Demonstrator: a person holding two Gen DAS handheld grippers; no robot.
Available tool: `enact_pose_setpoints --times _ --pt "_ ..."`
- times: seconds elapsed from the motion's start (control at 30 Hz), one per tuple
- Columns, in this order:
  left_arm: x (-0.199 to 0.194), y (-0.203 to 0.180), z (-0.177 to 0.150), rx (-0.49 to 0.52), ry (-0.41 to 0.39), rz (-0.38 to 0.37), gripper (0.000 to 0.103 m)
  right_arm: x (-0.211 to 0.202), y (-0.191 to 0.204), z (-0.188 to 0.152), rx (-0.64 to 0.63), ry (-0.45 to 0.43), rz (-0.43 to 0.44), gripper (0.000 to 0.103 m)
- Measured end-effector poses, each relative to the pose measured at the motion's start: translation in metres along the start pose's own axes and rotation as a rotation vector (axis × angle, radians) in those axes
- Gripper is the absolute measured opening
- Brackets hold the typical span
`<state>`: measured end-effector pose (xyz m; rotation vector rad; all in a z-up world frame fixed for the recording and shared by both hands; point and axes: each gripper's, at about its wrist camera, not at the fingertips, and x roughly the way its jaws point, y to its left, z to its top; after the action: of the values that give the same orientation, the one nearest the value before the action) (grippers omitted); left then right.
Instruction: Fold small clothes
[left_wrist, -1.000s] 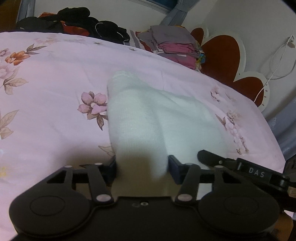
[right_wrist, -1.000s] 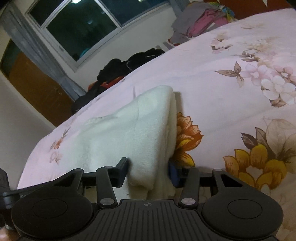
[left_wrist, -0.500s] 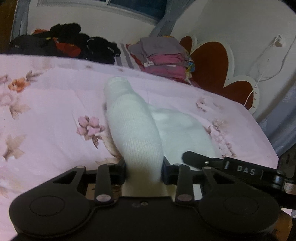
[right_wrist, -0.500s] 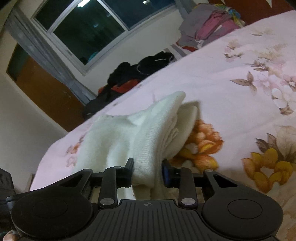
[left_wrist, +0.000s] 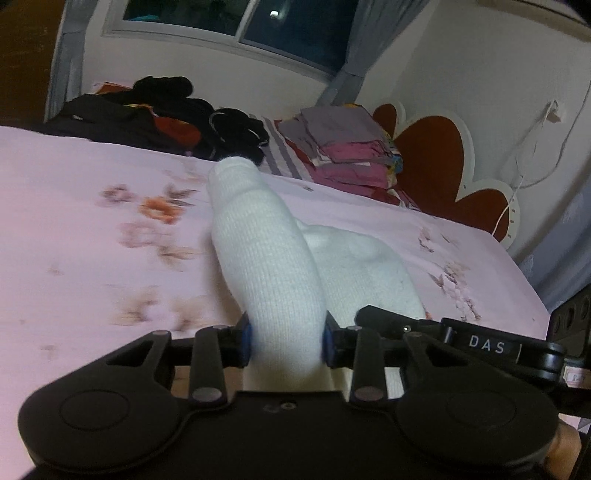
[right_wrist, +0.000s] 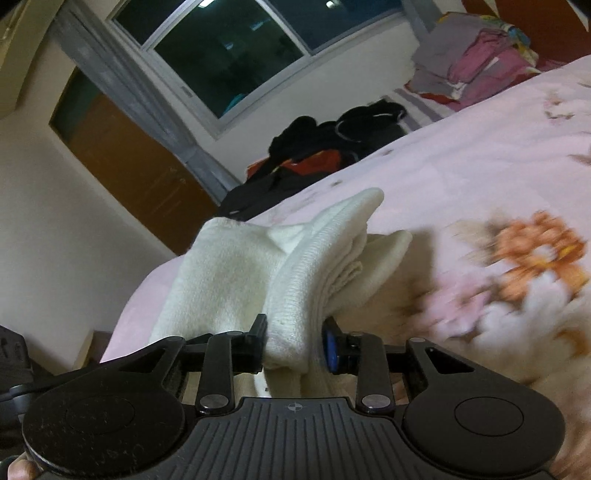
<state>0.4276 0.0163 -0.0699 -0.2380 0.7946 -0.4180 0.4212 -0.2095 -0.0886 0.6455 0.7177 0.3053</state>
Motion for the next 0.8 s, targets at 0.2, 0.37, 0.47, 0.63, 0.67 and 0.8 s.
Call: enact_pose_setpoints --times 0.2,0.37,0.47,0.63,0.67,0.8 --pt "-0.038 0.076 0.002 -0.027 -0.001 0.013 0.034 0.043 0.067 -0.035 -0.019 0.011 0.006 0.03" --pt "-0.053 0.125 0.002 -0.046 0.009 0.029 0.034 0.082 0.102 -0.06 -0.023 0.042 0.012 0.03" --pt "-0.053 0.15 -0.004 -0.065 0.01 0.044 0.034 0.101 0.11 -0.072 -0.038 0.065 -0.003 0.03" --pt "-0.036 0.183 -0.029 -0.109 0.061 0.101 0.044 0.13 0.101 -0.084 -0.041 0.119 -0.054 0.03" --pt "-0.033 0.185 -0.033 -0.108 0.059 0.1 0.05 0.133 0.097 -0.087 -0.035 0.128 -0.062 0.031" --pt "-0.029 0.184 -0.032 -0.096 0.064 0.098 0.062 0.138 0.083 -0.089 -0.007 0.135 -0.089 0.032"
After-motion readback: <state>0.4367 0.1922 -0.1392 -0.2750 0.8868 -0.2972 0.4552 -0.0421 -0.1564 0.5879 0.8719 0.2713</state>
